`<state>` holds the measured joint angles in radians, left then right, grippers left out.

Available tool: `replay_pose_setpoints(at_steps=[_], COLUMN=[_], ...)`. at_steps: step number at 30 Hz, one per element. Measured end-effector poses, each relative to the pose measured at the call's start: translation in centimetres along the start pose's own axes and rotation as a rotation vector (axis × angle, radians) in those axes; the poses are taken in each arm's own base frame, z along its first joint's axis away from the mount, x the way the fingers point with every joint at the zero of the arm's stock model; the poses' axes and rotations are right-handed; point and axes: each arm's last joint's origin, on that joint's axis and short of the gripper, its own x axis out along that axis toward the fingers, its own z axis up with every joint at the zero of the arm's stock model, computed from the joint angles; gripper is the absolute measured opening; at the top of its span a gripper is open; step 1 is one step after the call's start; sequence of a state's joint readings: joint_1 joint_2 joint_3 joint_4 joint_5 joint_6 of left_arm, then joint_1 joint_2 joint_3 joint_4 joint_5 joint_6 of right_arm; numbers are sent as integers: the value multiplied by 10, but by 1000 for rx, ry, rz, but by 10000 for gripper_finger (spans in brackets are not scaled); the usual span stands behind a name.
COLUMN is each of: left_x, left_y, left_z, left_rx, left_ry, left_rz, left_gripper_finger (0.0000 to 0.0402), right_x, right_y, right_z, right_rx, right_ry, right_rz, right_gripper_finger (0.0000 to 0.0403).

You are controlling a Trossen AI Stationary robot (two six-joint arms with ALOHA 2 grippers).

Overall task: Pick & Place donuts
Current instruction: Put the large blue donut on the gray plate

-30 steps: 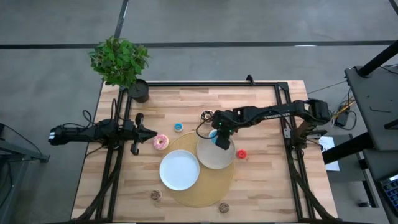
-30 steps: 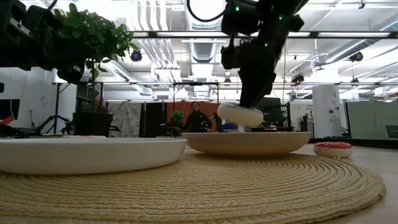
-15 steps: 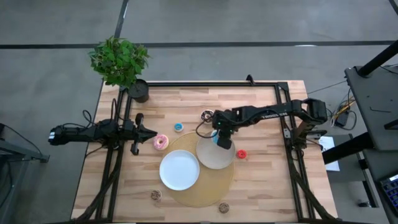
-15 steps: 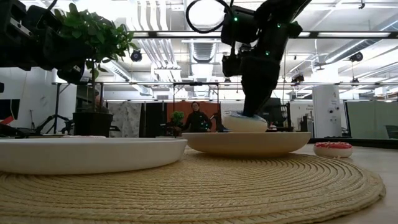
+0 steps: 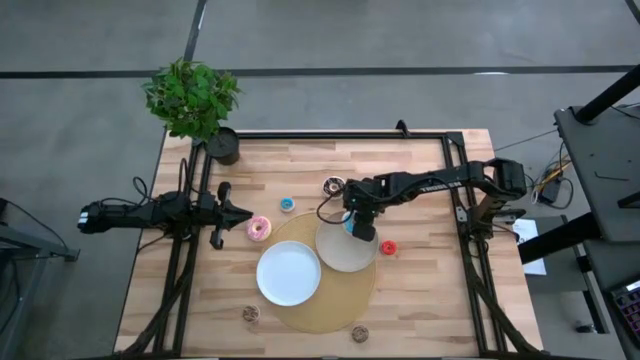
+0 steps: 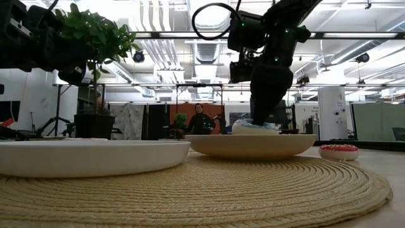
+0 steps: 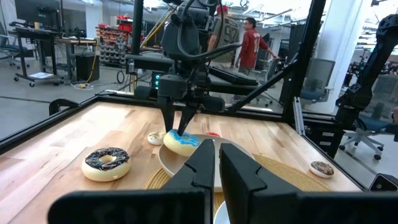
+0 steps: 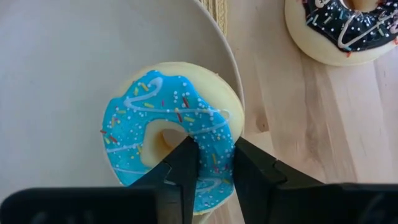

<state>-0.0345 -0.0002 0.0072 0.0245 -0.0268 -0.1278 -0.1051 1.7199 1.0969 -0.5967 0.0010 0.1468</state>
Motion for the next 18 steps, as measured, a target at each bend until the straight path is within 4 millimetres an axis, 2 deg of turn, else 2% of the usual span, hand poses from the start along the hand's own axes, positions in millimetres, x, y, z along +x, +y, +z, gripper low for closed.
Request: replay_pose_setpoints(at_steps=[9,18], left_x=[0,0], left_y=[0,0], left_z=[0,0], left_rx=[0,0], left_ry=[0,0], left_rz=[0,0], left_gripper_finger=[0,0], right_x=[1,1], right_y=[1,1], right_z=[-1,-1], right_rx=[-28,-57], right_ry=[-1,-1], right_rz=[2,2], right_gripper_finger=[73,85])
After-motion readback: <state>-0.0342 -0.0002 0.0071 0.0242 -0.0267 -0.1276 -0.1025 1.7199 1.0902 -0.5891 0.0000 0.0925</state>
